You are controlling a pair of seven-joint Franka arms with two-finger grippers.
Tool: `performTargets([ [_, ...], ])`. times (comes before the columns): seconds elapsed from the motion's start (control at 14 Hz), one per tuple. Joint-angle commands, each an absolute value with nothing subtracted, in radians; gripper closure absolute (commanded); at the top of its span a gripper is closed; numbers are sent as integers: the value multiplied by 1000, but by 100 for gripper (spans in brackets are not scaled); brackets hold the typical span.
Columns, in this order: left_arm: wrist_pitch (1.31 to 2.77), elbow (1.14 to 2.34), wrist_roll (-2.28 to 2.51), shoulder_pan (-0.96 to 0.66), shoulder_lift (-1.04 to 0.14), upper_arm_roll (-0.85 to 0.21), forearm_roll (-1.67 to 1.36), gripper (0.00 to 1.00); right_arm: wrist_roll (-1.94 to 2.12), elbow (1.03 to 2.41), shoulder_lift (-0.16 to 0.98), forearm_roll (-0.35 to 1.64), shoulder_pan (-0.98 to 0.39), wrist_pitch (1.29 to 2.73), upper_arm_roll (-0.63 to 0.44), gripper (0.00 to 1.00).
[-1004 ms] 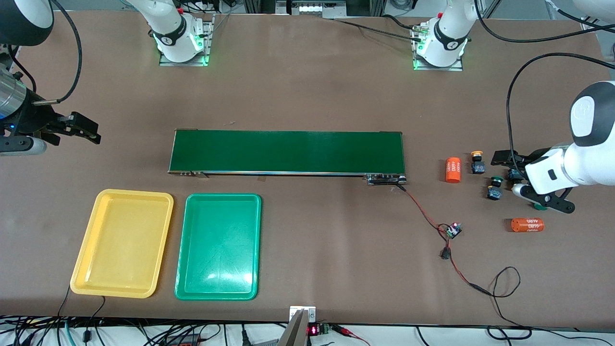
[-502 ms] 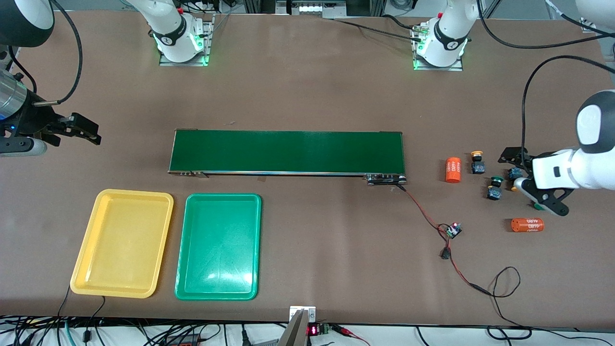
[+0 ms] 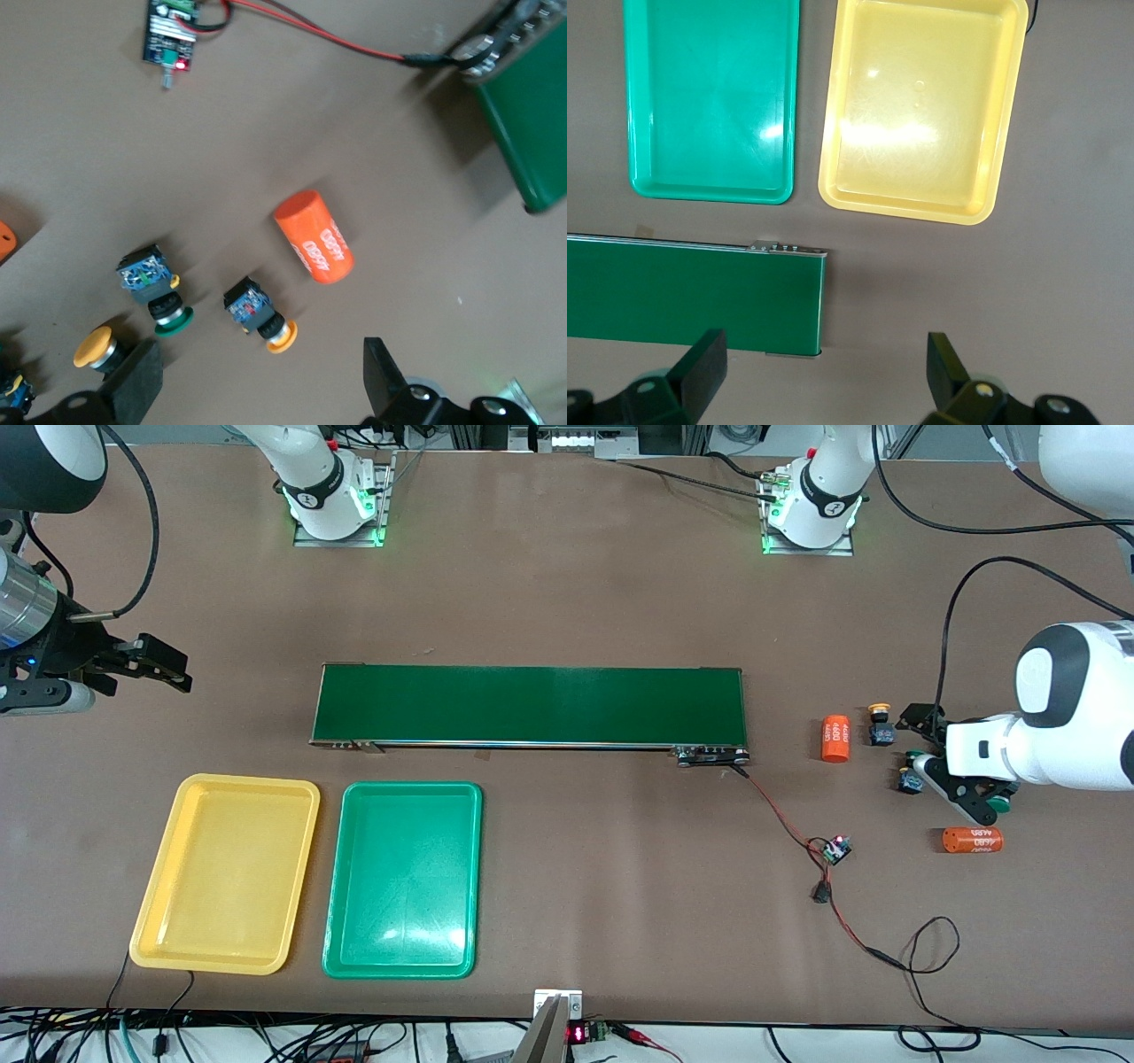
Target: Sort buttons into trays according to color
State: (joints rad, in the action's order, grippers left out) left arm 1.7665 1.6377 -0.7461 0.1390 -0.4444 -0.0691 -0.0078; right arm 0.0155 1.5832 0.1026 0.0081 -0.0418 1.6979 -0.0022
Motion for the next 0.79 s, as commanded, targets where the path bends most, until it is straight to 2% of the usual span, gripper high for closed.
performTargets([
  [0.0,1879,1784,-745,147,-379,-72,9,0,9,1589,100,26,-52,1710,-5,0],
  [0.14,1894,1824,-704,161,-376,-74,-8,0,-1,1591,103,25,-60,1717,-5,0],
  [0.72,1902,1861,-380,149,-376,-78,0,0,-3,1592,118,25,-63,1729,-5,0],
])
